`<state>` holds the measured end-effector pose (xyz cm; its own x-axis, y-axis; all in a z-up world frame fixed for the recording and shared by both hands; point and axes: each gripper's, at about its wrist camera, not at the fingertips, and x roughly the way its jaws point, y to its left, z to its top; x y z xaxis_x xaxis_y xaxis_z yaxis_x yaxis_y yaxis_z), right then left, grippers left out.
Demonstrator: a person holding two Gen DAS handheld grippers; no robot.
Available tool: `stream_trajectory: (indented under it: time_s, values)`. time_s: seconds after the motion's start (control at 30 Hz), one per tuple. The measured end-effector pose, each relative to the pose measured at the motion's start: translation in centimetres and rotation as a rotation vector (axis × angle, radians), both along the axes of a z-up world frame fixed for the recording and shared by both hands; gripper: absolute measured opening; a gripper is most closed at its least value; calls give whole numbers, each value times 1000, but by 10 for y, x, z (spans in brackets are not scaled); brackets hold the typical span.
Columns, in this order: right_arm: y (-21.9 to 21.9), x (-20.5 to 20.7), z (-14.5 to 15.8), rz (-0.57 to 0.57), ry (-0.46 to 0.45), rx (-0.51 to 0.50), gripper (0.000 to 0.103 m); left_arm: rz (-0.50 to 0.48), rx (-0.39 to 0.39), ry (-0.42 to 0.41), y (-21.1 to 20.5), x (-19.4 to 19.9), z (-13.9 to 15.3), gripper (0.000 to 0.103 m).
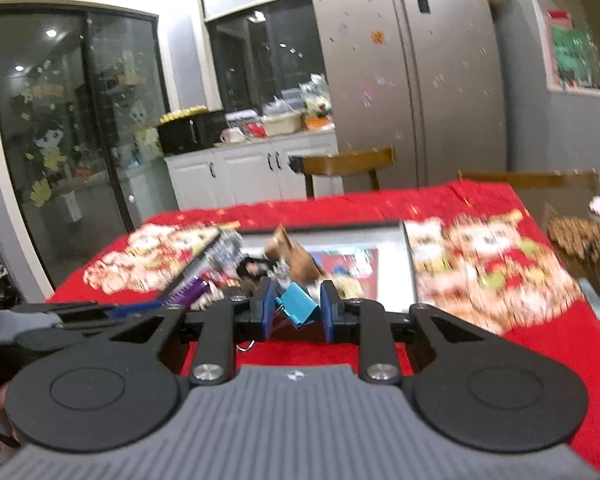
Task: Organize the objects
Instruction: 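Lift the purple tube and carry it over the black box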
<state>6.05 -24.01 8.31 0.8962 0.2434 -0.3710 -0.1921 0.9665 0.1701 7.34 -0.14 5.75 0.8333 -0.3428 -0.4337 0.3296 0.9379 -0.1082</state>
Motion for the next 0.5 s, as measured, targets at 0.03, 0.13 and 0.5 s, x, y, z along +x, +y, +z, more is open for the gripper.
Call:
stream_trajectory:
  time_s: [0.03, 0.13, 0.5]
  values:
    - [1, 3, 6, 6, -12, 3, 27, 2, 2, -3, 0, 2, 4, 24]
    - [2, 11, 20, 18, -37, 19, 27, 14, -5, -16, 2, 8, 17, 24]
    - [2, 56, 68, 47, -123, 27, 27, 65, -21, -139, -4, 31, 78, 24]
